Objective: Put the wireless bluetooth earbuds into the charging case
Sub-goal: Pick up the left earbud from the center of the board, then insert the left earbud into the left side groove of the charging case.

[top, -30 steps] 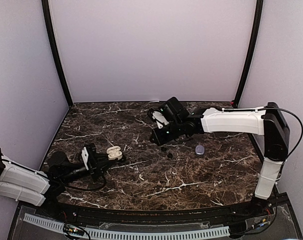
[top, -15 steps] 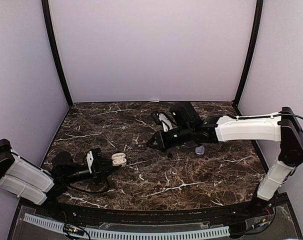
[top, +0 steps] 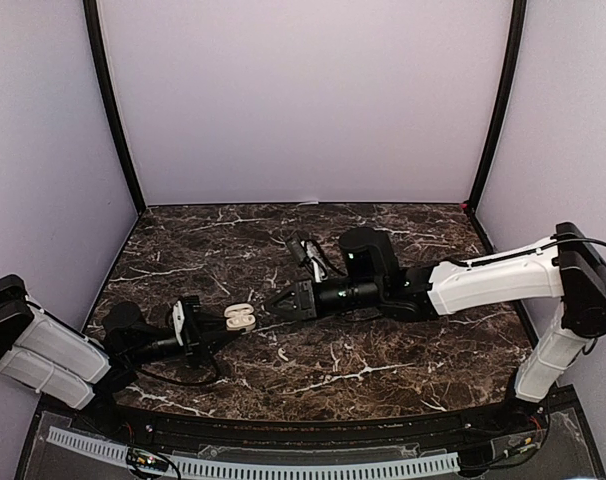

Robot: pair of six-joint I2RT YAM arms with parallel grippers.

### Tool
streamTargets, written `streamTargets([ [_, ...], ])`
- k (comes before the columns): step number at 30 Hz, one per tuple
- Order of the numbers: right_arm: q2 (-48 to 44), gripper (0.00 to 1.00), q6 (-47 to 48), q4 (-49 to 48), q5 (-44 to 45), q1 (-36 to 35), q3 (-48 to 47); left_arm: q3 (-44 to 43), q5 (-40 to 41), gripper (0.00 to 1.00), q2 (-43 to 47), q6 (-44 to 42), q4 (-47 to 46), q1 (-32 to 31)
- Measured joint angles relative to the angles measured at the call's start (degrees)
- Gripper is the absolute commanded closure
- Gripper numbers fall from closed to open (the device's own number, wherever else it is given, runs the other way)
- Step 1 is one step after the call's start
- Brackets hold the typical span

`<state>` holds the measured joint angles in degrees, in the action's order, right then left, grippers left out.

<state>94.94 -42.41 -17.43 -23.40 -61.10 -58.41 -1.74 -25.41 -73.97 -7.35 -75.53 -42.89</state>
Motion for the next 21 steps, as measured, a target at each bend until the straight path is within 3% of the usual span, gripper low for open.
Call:
streamTargets([
  [12,0.5,0.89,-1.6,-11.3,-1.9,-1.5,1.2,0.0,-1.5,0.86,0.0,0.0,-1.1,0.0],
  [21,2.4,0.89,1.6,-10.0,-3.6,-2.0,0.3,0.0,-2.8,0.86,0.0,0.0,-1.2,0.0],
])
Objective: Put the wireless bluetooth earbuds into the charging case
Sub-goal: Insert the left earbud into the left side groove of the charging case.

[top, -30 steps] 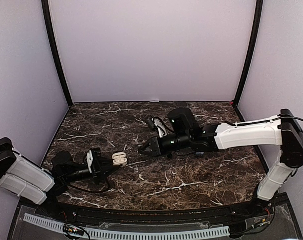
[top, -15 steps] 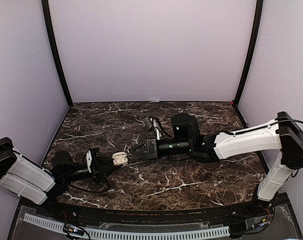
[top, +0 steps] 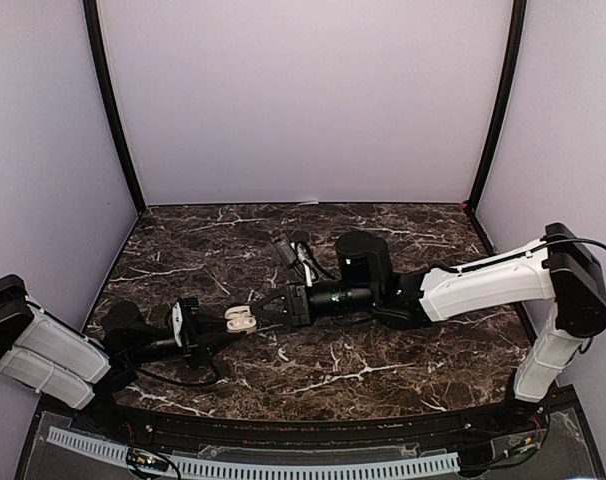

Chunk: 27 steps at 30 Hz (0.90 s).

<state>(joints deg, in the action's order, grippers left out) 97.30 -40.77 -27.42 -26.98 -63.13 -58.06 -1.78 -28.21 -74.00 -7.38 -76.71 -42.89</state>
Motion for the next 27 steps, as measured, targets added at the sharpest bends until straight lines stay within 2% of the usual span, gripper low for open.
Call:
streamTargets([
  [27,0.3,0.90,4.9,4.5,-1.7,0.0,-1.6,0.0,-4.2,0.86,-1.0,1.1,-3.0,0.0],
])
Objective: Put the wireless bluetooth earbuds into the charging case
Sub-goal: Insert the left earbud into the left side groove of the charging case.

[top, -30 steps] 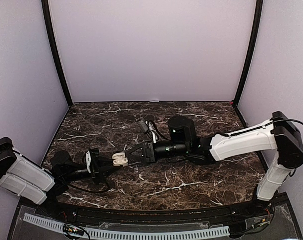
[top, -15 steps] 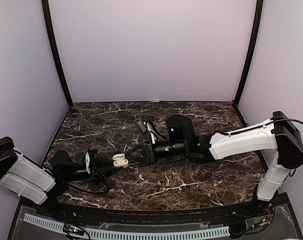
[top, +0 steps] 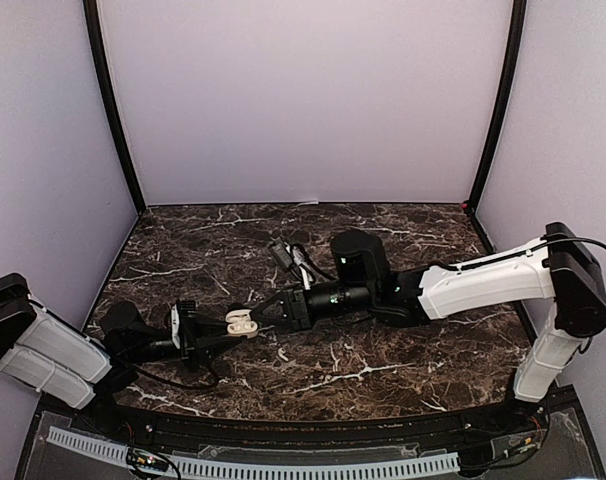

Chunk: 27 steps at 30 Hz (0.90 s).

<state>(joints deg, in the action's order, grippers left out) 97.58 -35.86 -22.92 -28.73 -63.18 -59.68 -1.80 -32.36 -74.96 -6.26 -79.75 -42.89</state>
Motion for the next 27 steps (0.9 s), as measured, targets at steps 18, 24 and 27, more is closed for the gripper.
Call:
streamTargets([
  [18,-4.3,0.90,-6.8,-6.1,5.4,-2.9,4.9,-3.3,2.0,0.86,-1.2,-0.6,0.6,0.0],
  [24,-7.2,0.90,-8.6,-8.0,8.0,-2.9,6.2,-6.4,4.2,0.87,-2.7,-0.7,1.6,-0.4],
  [27,-8.5,0.90,-9.4,-9.5,9.1,-2.9,6.6,-8.5,5.9,0.87,-3.9,-1.0,2.0,-1.1],
])
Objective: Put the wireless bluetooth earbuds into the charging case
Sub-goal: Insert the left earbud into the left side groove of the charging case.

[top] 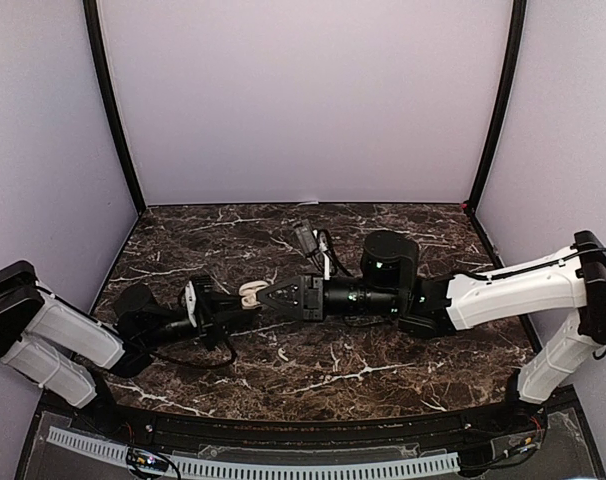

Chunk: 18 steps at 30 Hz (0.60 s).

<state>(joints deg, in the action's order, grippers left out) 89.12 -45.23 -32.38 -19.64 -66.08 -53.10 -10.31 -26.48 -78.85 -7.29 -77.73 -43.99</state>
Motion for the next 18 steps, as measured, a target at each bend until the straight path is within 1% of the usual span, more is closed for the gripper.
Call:
streamTargets([
  [11,-0.5,0.90,-4.7,-5.5,2.4,0.0,1.5,-6.3,6.3,0.87,-9.1,-1.2,-3.5,-3.5],
  [18,-0.7,0.91,-6.3,-6.3,8.6,0.0,4.8,-7.0,10.3,0.88,-11.4,-1.7,-6.4,-5.5],
])
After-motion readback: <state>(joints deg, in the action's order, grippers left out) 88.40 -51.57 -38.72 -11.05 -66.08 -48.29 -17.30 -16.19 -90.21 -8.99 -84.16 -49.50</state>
